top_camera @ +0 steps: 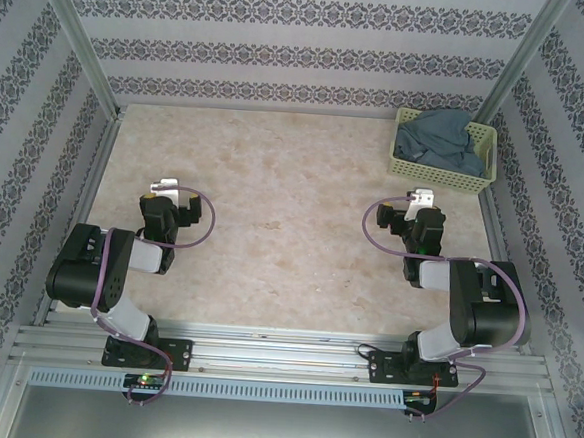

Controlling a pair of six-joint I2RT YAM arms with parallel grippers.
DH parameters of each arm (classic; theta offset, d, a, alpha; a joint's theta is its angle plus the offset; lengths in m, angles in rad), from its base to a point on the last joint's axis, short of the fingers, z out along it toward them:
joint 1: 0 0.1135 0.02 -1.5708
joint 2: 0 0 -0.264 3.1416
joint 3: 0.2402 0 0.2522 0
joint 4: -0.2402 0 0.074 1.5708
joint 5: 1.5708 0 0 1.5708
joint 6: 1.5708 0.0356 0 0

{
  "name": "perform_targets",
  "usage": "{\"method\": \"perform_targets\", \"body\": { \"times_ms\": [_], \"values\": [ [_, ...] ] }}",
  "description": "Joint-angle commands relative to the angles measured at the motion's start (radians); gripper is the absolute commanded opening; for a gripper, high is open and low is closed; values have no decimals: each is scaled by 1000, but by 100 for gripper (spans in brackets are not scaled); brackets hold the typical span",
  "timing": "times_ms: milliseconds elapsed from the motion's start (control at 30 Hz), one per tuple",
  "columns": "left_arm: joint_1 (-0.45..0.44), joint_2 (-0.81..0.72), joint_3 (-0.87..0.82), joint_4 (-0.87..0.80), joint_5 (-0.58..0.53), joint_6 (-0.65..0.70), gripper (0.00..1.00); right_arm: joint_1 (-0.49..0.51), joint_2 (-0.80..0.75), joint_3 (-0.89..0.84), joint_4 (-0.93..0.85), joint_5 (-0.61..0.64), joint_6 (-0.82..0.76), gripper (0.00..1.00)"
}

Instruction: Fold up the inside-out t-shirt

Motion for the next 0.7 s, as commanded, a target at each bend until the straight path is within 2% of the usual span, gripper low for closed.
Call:
{"method": "perform_targets", "body": {
  "times_ms": [0,233,400,500,600,667],
  "values": [
    [6,-3,-2,50,-2,-2,100,-3,2,7,33,-23,-14,98],
    [3,-75,-26,33,36,17,100,10,-7,7,27,-33,-39,98],
    [-12,-227,-23,-105,27,27,100,30,-95,-32,24,1,-54,98],
    [-26,-355,15,-250,21,-7,100,53,-204,-22,-83,43,-73,98],
    [-28,-457,31,-279,79,-85,100,83,-326,13,-217,69,-86,98],
    [-28,-504,54,-301,118,-144,100,91,-399,65,-324,59,-37,98]
  ]
}}
